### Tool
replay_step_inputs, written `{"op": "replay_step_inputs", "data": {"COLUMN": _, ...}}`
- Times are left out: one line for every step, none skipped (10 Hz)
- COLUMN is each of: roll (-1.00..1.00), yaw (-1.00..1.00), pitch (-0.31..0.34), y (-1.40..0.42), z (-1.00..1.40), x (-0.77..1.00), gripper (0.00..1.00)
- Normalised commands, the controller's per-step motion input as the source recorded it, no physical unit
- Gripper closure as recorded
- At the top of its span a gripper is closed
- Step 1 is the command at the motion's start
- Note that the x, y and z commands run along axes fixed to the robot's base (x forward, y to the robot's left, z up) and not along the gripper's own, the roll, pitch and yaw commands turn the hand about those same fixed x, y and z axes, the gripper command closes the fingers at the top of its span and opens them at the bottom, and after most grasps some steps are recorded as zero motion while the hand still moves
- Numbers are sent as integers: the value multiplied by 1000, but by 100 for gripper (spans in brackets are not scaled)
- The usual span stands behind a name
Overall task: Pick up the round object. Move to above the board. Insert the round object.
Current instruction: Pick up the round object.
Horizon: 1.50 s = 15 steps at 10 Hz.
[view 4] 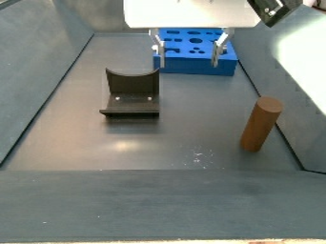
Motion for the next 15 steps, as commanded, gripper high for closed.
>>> {"op": "replay_step_inputs", "data": {"roll": 69, "yaw": -140, "pitch": 0, "y": 326, "z": -11, "x": -340, "gripper": 0}}
{"op": "replay_step_inputs", "data": {"roll": 40, "yaw": -254, "pitch": -43, "y": 420, "z": -37, "x": -629, "gripper": 0}}
{"op": "replay_step_inputs", "data": {"roll": 214, "yaw": -209, "pitch": -151, "y": 360, "z": -26, "x": -931, "gripper": 0}}
{"op": "replay_step_inputs", "data": {"roll": 237, "yaw": -174, "pitch": -191, "y": 354, "z": -57, "x": -1000, "gripper": 0}}
{"op": "replay_step_inputs", "data": {"roll": 151, "yaw": -149, "pitch": -143, "y": 391, "z": -43, "x": -949, "gripper": 0}}
{"op": "replay_step_inputs", "data": {"roll": 146, "yaw": -157, "pitch": -111, "y": 411, "z": -31, "x": -880, "gripper": 0}}
{"op": "replay_step_inputs", "data": {"roll": 189, "yaw": -157, "pitch": -29, "y": 403, "z": -23, "x": -771, "gripper": 0}}
{"op": "replay_step_inputs", "data": {"roll": 151, "yaw": -94, "pitch": 0, "y": 323, "z": -60, "x": -614, "gripper": 0}}
{"op": "replay_step_inputs", "data": {"roll": 137, "yaw": -77, "pitch": 0, "y": 269, "z": -46, "x": -586, "gripper": 0}}
{"op": "replay_step_inputs", "data": {"roll": 131, "yaw": -89, "pitch": 0, "y": 191, "z": -114, "x": -617, "gripper": 0}}
{"op": "replay_step_inputs", "data": {"roll": 83, "yaw": -94, "pitch": 0, "y": 240, "z": -183, "x": -643, "gripper": 0}}
{"op": "replay_step_inputs", "data": {"roll": 0, "yaw": -83, "pitch": -34, "y": 226, "z": -226, "x": -557, "gripper": 0}}
{"op": "replay_step_inputs", "data": {"roll": -249, "yaw": -63, "pitch": -134, "y": 257, "z": -260, "x": -377, "gripper": 0}}
{"op": "replay_step_inputs", "data": {"roll": -617, "yaw": -60, "pitch": -343, "y": 303, "z": -271, "x": -340, "gripper": 0}}
{"op": "replay_step_inputs", "data": {"roll": -663, "yaw": -31, "pitch": -397, "y": 209, "z": -183, "x": -286, "gripper": 0}}
